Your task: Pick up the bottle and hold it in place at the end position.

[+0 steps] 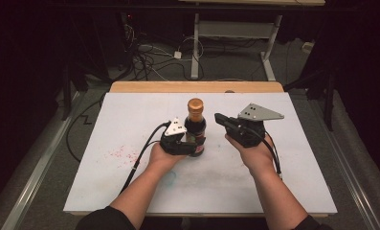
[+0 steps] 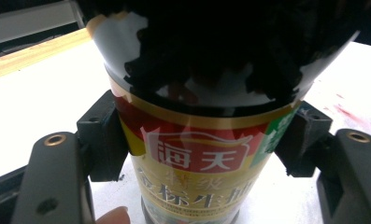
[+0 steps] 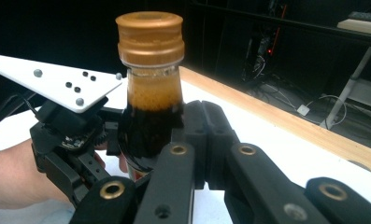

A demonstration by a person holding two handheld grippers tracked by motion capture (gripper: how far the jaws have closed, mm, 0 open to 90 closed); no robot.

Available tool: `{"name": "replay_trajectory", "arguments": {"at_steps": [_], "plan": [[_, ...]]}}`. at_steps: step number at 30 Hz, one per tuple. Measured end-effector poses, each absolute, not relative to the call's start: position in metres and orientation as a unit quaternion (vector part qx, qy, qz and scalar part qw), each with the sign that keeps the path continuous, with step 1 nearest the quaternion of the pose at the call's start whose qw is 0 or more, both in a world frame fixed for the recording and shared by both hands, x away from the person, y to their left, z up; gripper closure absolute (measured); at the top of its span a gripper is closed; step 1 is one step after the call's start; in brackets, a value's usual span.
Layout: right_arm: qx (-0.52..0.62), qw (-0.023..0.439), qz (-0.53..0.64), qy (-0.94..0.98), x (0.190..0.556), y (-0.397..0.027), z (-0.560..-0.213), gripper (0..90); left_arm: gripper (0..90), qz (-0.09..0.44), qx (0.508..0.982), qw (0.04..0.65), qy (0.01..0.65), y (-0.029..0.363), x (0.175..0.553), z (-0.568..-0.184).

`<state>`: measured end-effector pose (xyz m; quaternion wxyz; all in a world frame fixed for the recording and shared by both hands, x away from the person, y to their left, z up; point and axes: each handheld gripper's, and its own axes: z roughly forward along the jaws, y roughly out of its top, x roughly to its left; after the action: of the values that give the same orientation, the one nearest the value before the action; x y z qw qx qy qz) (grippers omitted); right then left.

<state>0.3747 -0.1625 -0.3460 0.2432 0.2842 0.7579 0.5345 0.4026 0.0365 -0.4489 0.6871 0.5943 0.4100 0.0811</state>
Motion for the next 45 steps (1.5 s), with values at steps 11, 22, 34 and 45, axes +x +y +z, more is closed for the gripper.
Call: {"name": "replay_trajectory", "arguments": {"at_steps": [11, 22, 34, 45], "plan": [[0.267, 0.243, 0.533, 0.765, 0.379, -0.155, -0.337, 90.0, 28.4, 0.080, 0.593, 0.691, 0.406, 0.037, 0.403, -0.450], [0.258, 0.247, 0.532, 0.768, 0.377, -0.149, -0.322, 90.0, 28.6, 0.078, 0.591, 0.694, 0.403, 0.038, 0.403, -0.451], [0.249, 0.256, 0.521, 0.775, 0.371, -0.144, -0.316, 90.0, 28.7, 0.074, 0.591, 0.697, 0.399, 0.039, 0.403, -0.451], [0.248, 0.253, 0.509, 0.785, 0.376, -0.135, -0.314, 90.0, 28.6, 0.071, 0.591, 0.698, 0.397, 0.040, 0.404, -0.452]]}}
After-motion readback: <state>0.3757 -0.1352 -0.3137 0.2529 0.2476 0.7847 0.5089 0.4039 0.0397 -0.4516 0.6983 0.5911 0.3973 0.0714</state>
